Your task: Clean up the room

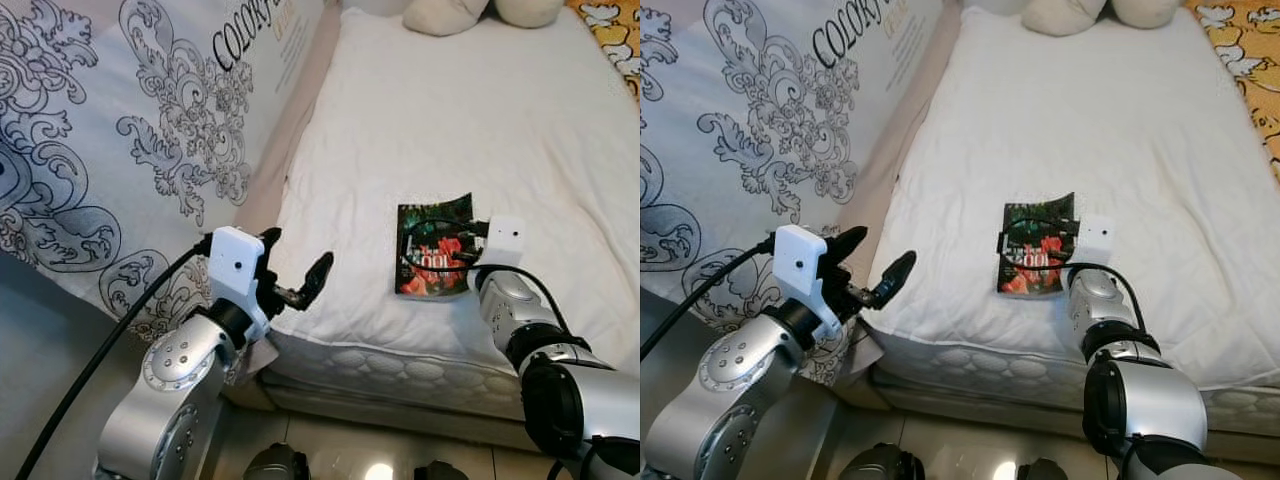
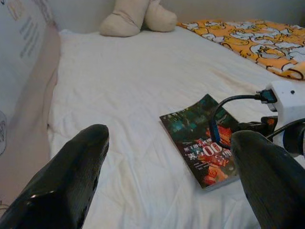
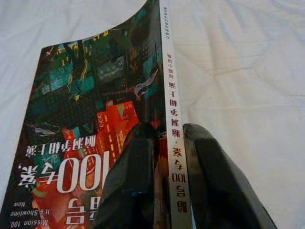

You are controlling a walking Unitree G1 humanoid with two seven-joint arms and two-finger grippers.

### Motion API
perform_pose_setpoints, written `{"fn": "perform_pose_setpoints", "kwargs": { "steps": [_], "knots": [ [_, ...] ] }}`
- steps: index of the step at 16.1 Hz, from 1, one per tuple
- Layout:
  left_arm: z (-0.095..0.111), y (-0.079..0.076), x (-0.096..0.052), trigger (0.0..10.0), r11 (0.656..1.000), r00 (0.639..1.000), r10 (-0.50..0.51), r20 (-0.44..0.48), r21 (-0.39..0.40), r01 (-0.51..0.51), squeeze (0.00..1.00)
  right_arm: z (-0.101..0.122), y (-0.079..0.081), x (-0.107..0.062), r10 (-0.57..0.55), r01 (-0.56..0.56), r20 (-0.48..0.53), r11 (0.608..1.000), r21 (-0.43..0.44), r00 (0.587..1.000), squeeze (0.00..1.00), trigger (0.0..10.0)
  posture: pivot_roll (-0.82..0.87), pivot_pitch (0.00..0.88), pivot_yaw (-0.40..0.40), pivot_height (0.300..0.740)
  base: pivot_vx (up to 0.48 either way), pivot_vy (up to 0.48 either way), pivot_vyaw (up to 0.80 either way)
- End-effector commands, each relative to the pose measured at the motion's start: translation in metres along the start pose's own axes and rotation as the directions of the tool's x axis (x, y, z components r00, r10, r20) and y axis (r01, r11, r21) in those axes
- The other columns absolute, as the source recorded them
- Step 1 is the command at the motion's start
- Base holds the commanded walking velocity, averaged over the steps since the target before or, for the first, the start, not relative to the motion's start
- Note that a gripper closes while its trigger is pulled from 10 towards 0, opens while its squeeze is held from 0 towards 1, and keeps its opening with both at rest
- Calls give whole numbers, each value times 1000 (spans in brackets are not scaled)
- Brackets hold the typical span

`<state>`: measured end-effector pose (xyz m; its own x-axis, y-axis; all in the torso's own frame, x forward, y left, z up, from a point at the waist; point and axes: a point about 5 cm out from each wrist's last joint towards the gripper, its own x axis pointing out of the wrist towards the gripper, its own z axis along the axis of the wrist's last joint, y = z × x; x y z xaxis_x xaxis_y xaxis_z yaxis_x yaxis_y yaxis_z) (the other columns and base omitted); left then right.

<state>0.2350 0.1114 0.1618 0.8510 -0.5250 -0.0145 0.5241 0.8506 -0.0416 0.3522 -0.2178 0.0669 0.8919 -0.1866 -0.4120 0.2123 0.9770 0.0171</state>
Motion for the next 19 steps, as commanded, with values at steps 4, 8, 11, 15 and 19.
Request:
{"fn": "perform_pose_setpoints", "kwargs": {
  "steps": [4,8,11,15,19],
  "knots": [
    [3,0,2,10000,1000,1000,-13,-2,19,13,0,3,7,0,-7,6,17,997,80,1000,1000,10000,164,101,121,719,0,0,0],
    [3,-2,4,10000,1000,1000,-20,0,21,20,0,-2,4,0,-40,40,9,999,-6,999,1000,10000,168,100,122,719,0,0,0],
    [0,-3,3,10000,1000,1000,-26,-9,12,26,0,4,3,0,-37,40,35,997,-66,999,1000,10000,162,86,101,719,0,0,0],
    [-13,3,10,10000,1000,999,22,-46,19,-21,0,25,19,1,20,-6,144,995,-97,989,1000,10000,129,49,82,719,0,0,0],
    [-32,54,7,10000,894,902,432,20,-140,-425,0,22,38,-25,168,-29,453,954,-297,876,0,10000,32,0,-7,719,0,-112,0]
  ]
}}
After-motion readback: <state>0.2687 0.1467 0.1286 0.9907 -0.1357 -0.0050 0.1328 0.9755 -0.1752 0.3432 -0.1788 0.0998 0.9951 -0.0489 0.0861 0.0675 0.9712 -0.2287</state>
